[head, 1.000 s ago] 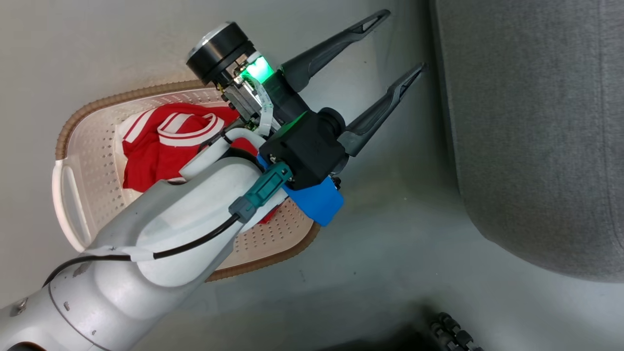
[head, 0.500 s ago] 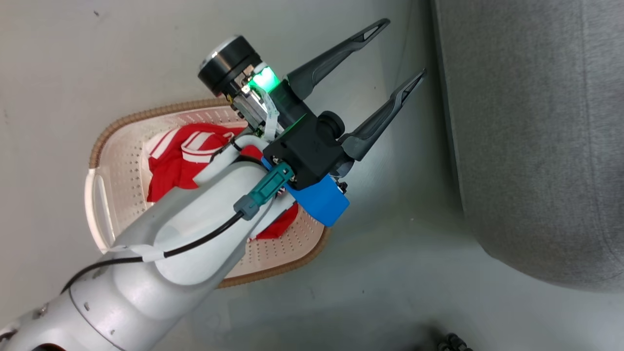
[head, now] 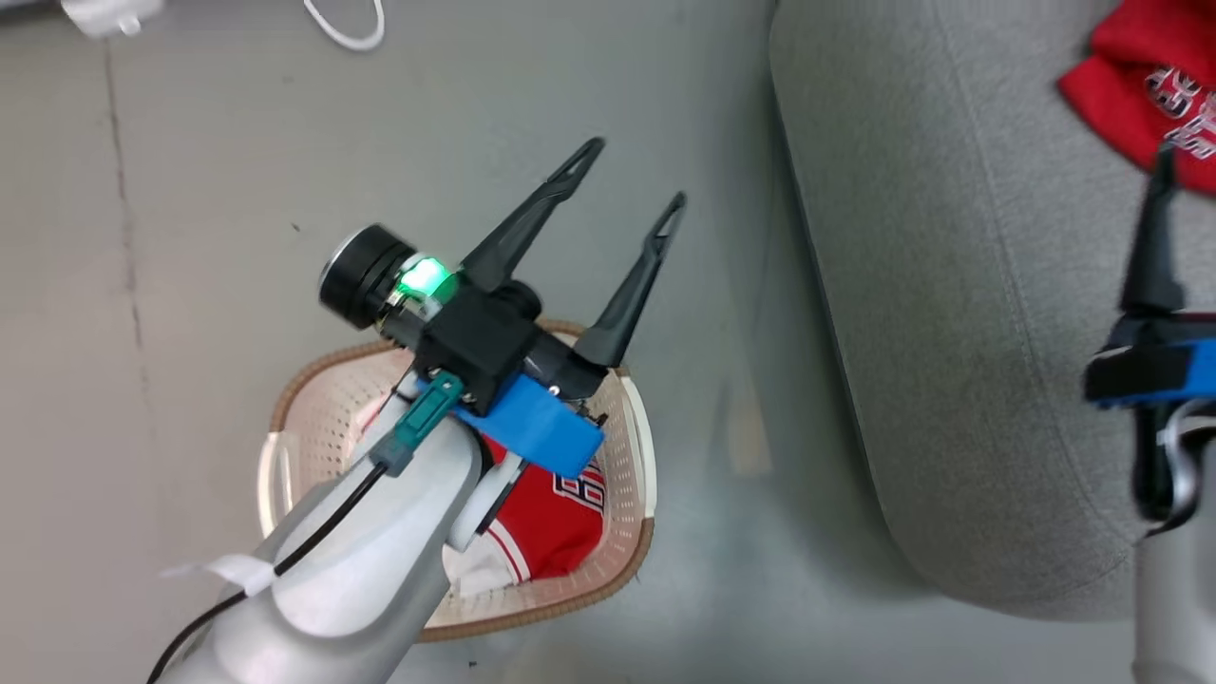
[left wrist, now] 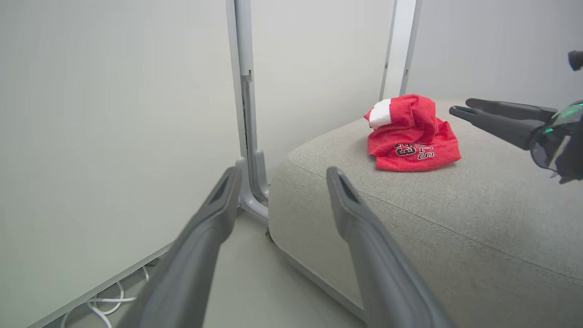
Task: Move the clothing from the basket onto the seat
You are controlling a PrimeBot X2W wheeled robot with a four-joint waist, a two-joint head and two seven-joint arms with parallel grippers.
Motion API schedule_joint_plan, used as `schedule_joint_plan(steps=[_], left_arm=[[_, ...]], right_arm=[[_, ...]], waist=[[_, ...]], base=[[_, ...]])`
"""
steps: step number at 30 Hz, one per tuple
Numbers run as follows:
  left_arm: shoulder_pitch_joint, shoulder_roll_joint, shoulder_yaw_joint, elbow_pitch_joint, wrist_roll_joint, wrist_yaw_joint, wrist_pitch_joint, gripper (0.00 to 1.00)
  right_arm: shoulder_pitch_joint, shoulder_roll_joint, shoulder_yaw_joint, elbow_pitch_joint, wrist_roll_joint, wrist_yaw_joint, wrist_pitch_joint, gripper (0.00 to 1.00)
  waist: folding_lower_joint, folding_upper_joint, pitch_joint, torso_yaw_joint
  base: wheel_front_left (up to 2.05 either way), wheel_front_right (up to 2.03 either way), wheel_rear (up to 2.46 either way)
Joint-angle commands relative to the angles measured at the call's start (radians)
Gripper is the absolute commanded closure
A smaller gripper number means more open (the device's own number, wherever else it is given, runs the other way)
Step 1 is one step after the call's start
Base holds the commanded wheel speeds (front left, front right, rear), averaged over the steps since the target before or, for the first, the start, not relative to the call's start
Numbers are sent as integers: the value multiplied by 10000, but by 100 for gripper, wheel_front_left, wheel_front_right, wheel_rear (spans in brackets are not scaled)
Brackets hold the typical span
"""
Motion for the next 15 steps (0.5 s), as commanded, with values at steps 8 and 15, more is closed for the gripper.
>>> schedule_joint_plan(steps=[8, 15], left_arm=[[1739, -248, 1469, -189, 324, -49, -40, 0], [3131, -587, 2973, -419, 639, -86, -38, 0]], right_arm=[[1225, 246, 2120, -593, 182, 3, -6, 0], [2225, 383, 2709, -1174, 283, 2, -6, 0]], waist=[[2, 0, -1978, 662], [2, 0, -3029, 1238]], base=[[0, 0, 0], [0, 0, 0]])
